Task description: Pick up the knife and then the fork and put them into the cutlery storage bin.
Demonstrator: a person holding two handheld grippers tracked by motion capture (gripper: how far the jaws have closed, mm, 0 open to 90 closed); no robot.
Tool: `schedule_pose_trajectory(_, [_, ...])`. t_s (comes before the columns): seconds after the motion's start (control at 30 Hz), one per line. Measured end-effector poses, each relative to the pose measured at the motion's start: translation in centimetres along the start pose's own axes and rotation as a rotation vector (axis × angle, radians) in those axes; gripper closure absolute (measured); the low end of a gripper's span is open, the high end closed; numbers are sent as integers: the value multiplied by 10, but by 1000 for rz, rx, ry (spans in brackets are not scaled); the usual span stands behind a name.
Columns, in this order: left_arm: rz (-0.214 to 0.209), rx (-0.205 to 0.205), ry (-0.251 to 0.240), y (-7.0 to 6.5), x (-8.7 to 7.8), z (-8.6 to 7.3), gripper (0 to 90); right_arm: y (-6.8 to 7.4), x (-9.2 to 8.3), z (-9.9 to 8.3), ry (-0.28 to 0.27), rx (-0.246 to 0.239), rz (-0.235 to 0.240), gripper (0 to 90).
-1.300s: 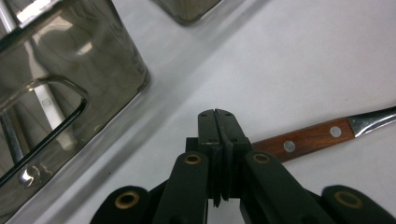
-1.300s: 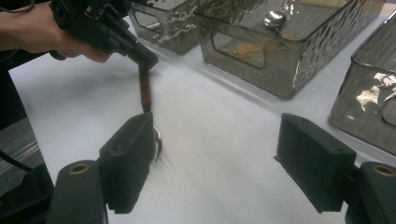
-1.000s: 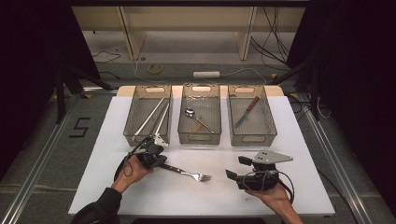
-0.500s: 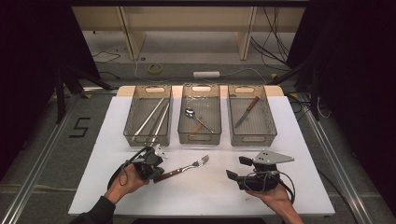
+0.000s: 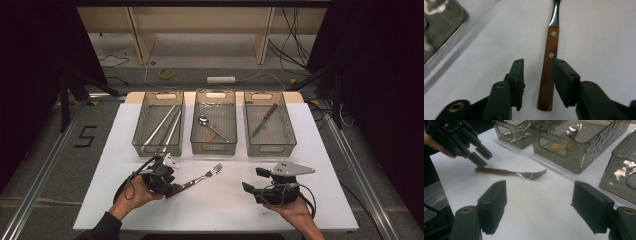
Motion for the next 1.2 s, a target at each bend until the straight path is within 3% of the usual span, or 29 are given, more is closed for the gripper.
schedule_pose_trajectory(0.07, [-3, -9, 12, -2, 0, 0, 489, 0, 0, 0, 2, -2, 1, 289])
schedule_pose_trajectory(0.2, [-6, 5, 46, -5, 4, -3, 403, 1, 0, 0, 5, -3, 3, 289])
schedule_pose_trajectory(0.43, [-4, 7, 75, -7, 9, -3, 363, 1, 1, 0, 4, -3, 6, 289])
schedule_pose_trajectory(0.87, [-10, 72, 141, -9, 18, -4, 618, 1, 2, 0, 8, -4, 10, 289])
schedule_pose_trajectory(1.2, [-26, 99, 135, -12, 18, -3, 730, 2, 3, -1, 12, -7, 9, 290])
Point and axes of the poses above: each handheld gripper's, and its own axes: x roughly forward along the jaws, z roughly out of its top, y roughly to its left, the point moved 6 cm from there along x, roughly forward along the jaws, and after that the axes turned 3 degrees about z, right-handed, at the moved point
